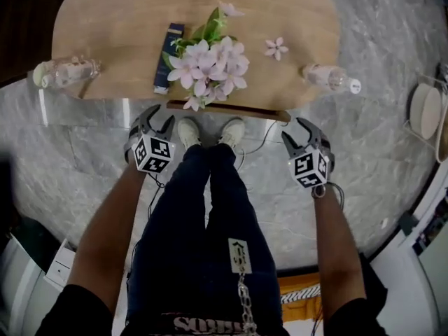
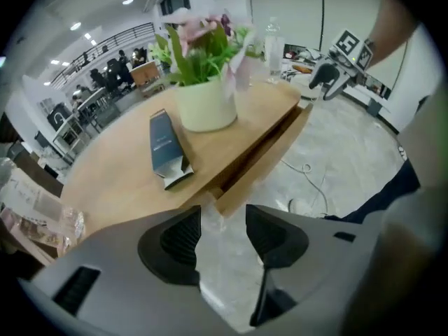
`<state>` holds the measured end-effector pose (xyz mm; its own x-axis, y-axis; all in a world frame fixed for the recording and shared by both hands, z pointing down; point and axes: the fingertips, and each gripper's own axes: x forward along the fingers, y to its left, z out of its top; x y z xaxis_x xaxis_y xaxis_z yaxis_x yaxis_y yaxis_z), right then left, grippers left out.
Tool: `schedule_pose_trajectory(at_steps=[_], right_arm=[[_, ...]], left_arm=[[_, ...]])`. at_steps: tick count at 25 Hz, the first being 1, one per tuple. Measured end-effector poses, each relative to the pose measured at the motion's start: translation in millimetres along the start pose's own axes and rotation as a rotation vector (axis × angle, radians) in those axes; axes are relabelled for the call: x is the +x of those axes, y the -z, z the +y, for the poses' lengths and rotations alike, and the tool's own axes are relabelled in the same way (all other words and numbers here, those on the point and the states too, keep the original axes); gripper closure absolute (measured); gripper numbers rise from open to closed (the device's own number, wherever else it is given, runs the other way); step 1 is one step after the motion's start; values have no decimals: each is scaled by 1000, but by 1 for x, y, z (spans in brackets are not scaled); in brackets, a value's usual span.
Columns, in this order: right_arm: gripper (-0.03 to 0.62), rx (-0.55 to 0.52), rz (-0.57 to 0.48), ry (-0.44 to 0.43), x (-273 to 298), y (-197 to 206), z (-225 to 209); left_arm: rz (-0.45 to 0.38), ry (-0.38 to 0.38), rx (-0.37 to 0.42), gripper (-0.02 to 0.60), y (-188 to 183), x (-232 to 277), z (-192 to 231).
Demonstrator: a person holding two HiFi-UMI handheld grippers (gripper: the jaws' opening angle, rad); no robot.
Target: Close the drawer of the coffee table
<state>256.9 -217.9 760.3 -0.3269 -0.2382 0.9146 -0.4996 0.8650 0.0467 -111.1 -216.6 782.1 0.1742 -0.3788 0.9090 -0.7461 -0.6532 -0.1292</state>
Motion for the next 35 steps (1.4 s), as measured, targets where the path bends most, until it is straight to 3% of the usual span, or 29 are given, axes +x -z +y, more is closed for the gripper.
schedule_pose_trajectory(at_steps=[3, 6, 10, 11, 12, 22, 35], right_arm=[[353, -100, 39, -9, 33, 6, 1], [353, -167, 73, -21, 58, 13, 5], [356, -233, 123, -19, 83, 12, 4], [384, -247, 135, -9, 86, 12, 4], [455, -254, 143, 1, 88, 12, 4], [468, -225, 180, -41, 78, 27, 23], [472, -213, 209, -142, 51, 80, 132]], left_arm=[[-21, -24, 31, 362, 3, 26, 5], [-37, 9, 27, 365, -1, 44, -1], [11, 7, 5, 368, -1, 57, -3], [28, -1, -2, 377, 0, 57, -3], [47, -4, -8, 382, 1, 57, -3], [143, 49, 3, 407, 19, 46, -23], [248, 131, 22, 423, 102, 0, -100]])
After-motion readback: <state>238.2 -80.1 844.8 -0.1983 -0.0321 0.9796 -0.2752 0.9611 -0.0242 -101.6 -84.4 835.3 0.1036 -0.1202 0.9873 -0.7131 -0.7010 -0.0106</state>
